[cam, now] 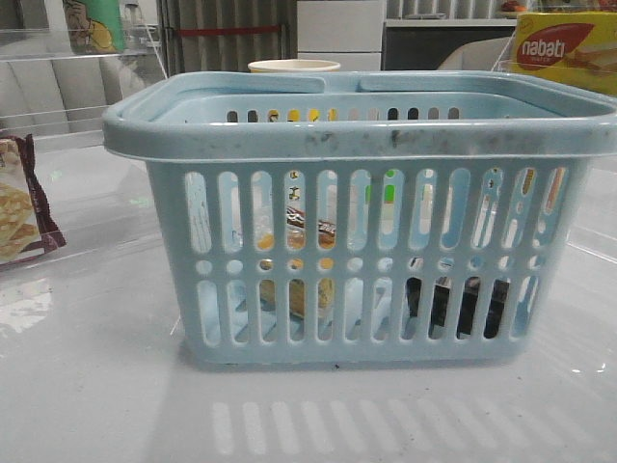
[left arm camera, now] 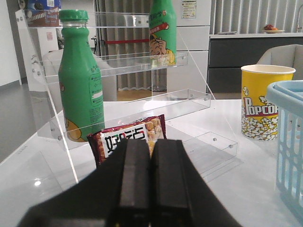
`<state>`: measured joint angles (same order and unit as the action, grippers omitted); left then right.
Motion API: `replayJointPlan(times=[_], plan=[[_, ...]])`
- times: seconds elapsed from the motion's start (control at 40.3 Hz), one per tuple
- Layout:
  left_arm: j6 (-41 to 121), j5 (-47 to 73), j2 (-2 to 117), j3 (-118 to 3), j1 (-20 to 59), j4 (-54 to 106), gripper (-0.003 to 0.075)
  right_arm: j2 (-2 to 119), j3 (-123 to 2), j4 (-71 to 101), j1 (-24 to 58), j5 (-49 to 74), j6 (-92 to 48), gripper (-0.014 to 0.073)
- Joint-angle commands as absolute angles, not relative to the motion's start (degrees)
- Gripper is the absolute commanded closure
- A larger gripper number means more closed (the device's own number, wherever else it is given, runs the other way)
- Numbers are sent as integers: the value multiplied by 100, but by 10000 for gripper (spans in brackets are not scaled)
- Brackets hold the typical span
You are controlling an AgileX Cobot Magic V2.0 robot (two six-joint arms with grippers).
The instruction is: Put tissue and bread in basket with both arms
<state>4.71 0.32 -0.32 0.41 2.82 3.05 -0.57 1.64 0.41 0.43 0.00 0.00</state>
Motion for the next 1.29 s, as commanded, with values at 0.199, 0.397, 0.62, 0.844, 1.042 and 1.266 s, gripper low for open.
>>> replayJointPlan(times=[0.199, 0.397, 0.62, 0.844, 1.042, 1.266], plan=[[446, -439, -129, 38, 325, 342, 629, -164, 171, 34, 17, -610, -84, 539], [446, -439, -129, 38, 325, 342, 629, -164, 171, 34, 6, -593, -84, 539], [446, -439, -129, 38, 325, 342, 629, -164, 171, 0, -101, -593, -84, 539], [446, -439, -129, 38, 325, 342, 629, -164, 171, 0, -101, -607, -84, 539], [446, -439, -129, 38, 325, 342, 629, -164, 171, 0, -101, -607, -84, 539], [446, -439, -129, 38, 325, 342, 629, -164, 171, 0, -101, -607, -84, 539]])
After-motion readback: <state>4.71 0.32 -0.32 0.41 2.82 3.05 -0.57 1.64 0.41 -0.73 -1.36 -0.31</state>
